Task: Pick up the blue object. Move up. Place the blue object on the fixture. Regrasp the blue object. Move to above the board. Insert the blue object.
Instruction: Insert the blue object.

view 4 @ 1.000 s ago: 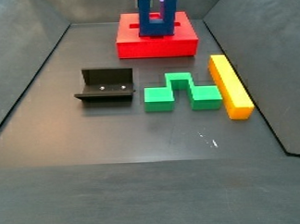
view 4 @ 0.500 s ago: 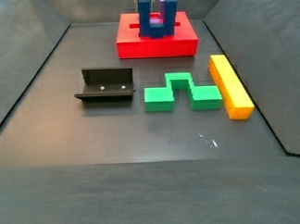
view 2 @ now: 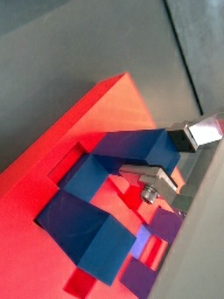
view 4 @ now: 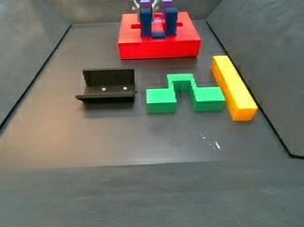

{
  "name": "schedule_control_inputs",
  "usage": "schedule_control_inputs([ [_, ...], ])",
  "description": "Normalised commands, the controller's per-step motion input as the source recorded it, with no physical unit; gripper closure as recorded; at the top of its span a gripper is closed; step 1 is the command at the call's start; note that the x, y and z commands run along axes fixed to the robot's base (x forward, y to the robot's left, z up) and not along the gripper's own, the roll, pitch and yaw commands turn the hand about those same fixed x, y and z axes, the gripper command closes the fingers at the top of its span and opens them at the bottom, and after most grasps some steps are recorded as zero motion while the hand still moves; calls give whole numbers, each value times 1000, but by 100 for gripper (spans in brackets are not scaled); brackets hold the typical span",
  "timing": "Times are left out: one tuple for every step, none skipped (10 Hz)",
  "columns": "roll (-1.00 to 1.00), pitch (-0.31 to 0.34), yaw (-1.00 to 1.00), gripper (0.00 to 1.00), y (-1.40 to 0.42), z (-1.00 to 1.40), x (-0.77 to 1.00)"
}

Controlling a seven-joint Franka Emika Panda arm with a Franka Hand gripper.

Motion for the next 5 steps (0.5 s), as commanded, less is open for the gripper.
schedule_control_inputs([
  [84, -66, 0, 100, -40, -580, 186],
  [46, -27, 0, 100, -26, -349, 123],
  [7, 29, -60, 100, 0, -69, 0],
  [9, 13, -9, 100, -77, -177, -146],
  [26, 0, 0, 100, -126, -186, -206],
])
